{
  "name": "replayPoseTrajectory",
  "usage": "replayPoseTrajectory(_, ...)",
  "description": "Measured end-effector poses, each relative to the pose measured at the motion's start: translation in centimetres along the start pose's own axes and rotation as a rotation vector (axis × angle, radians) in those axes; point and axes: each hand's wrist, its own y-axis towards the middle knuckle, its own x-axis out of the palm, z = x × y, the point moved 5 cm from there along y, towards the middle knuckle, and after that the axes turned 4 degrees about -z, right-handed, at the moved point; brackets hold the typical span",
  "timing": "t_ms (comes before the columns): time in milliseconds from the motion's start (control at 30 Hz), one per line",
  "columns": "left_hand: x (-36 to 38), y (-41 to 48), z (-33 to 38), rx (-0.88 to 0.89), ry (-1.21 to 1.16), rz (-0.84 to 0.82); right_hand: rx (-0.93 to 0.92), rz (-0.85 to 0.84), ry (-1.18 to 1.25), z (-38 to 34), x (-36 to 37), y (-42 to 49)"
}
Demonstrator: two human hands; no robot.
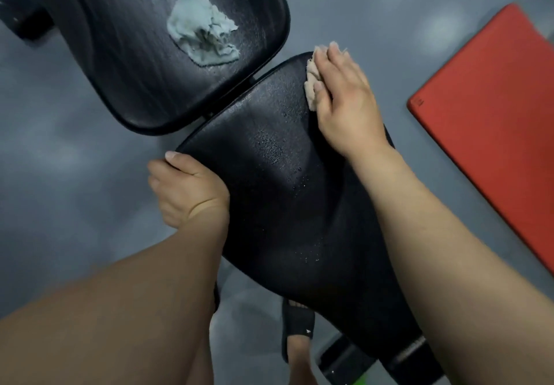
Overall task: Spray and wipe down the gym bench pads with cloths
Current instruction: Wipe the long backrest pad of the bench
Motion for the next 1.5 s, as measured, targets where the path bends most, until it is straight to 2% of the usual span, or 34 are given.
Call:
replayPoseTrajectory(267, 0.6, 0.1, -0.5, 0.028, -0.011, 0.053, -0.115, 0.017, -0.069, -0.3, 0.6, -3.0)
replayPoseTrajectory(433, 0.5, 0.1, -0.3, 0.039, -0.015, 0.064, -0.192, 0.006, -0.210, -0.1, 0.8, -6.1)
replayPoseTrajectory(700, 0.7, 0.2, -0.4, 0.077, -0.063, 0.070, -0.082, 0.049, -0.158, -1.3, 0.4, 0.3)
replayPoseTrajectory(800, 0.6, 0.3, -0.6, 0.086, -0.080, 0.074, -0.112, 0.076, -0.183, -2.6, 0.8, -1.3)
replayPoseTrajectory(933, 0.6, 0.2, -0.5, 0.117, -0.090, 0.088, -0.229, -0.016, -0.217, -2.5, 1.6, -3.1)
replayPoseTrajectory(1100, 0.8, 0.3, -0.7, 0.137, -0.096, 0.103, -0.154, 0.124, -0.092, -1.7, -0.7, -0.3)
replayPoseTrajectory(1200, 0.9, 0.3, -0.8, 0.142, -0.115, 0.122, -0.147, 0.113, -0.118, -2.5, 0.0, 0.6)
replayPoseTrajectory(1500, 0.9, 0.5, -0.8, 0.216, -0.129, 0.164, -0.375, 0.130, -0.173, -4.3, 2.4, -1.9)
